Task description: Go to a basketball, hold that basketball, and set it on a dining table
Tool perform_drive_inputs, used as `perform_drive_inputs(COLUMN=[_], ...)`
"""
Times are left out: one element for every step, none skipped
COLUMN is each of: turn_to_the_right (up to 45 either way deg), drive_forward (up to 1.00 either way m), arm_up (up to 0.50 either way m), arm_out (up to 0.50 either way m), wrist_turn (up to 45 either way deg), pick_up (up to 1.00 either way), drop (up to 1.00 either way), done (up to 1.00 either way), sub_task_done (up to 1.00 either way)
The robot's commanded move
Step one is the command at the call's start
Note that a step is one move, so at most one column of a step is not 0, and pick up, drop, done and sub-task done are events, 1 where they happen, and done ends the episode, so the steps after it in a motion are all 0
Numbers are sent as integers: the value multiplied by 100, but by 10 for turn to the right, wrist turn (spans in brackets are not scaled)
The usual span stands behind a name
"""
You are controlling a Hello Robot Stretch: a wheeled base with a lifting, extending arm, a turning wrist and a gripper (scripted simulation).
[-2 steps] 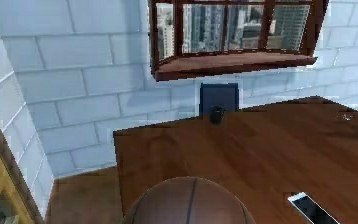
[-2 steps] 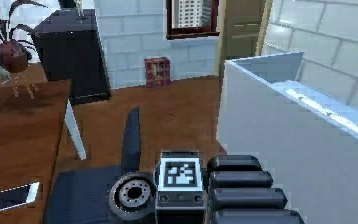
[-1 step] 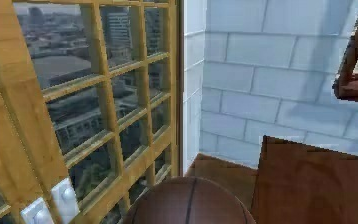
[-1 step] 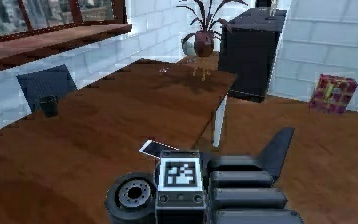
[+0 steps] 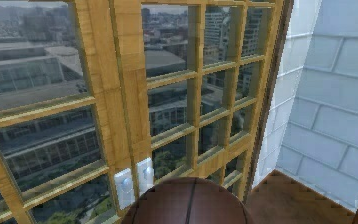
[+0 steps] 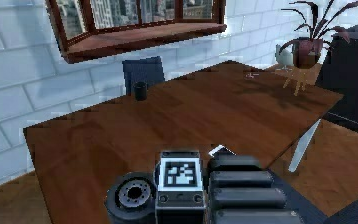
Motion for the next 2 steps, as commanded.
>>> perform_drive_inputs(turn_to_the_right=[0,0], drive_forward=[0,0], arm_up=[0,0], arm_out=[48,0], wrist_turn=[0,450], pick_up=[0,0], drop=[0,0], done=[0,0], sub_task_done=[0,0])
